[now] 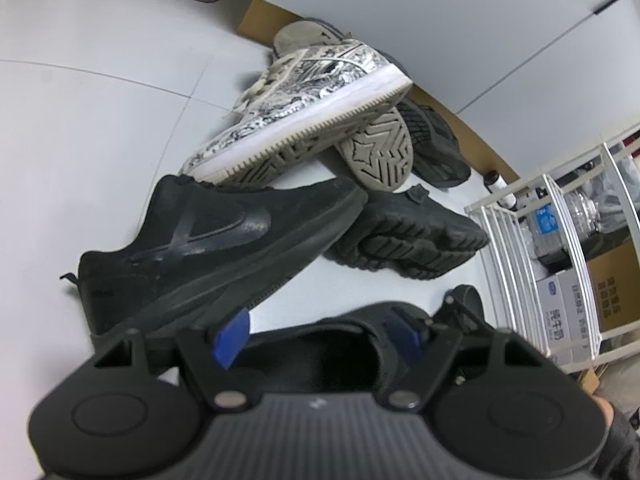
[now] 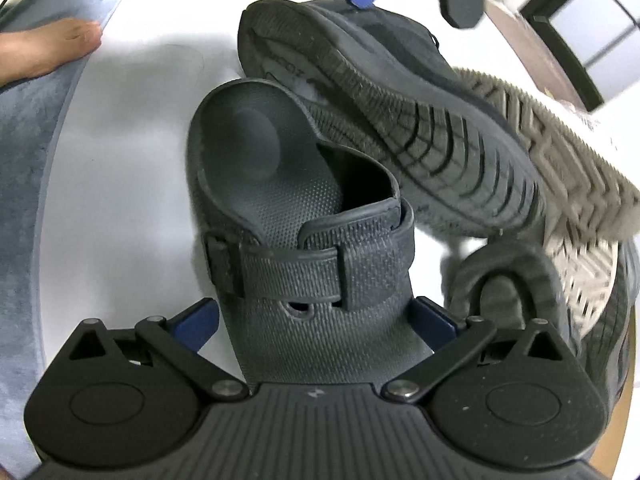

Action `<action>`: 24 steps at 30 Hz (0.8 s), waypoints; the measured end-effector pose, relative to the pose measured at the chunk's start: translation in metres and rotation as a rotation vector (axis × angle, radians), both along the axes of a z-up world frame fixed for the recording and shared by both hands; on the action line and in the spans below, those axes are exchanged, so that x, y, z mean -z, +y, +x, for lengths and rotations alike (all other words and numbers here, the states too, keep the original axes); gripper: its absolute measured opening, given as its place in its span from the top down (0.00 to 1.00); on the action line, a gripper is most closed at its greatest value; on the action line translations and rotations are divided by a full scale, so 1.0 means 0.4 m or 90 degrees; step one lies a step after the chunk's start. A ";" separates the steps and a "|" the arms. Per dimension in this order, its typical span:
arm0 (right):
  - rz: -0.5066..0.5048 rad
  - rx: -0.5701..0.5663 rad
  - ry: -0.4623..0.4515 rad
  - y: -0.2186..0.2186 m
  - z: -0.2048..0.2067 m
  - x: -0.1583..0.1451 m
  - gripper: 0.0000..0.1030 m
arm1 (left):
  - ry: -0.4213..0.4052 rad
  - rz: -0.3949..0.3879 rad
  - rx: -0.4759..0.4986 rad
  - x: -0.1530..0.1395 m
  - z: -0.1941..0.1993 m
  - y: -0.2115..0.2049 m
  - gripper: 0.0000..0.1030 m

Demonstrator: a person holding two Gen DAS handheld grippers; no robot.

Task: Organize scattered shoes

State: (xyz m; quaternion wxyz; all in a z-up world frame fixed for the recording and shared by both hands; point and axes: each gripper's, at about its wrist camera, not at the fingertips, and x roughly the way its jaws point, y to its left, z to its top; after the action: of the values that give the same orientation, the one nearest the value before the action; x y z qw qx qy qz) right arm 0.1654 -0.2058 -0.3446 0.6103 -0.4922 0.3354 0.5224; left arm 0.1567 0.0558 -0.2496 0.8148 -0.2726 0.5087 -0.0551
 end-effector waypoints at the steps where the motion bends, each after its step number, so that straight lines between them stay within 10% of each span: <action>1: -0.008 0.020 0.023 -0.005 0.009 -0.010 0.00 | 0.000 0.000 0.000 -0.001 0.000 0.000 0.25; 24: 0.022 0.171 0.171 -0.070 0.087 0.007 0.01 | 0.006 -0.001 0.003 0.008 -0.001 -0.005 0.25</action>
State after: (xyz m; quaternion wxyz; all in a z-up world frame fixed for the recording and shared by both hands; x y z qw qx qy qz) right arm 0.2000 -0.2339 -0.3474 0.6328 -0.3578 0.4676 0.5029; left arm 0.1563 0.0538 -0.2528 0.8118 -0.2726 0.5134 -0.0563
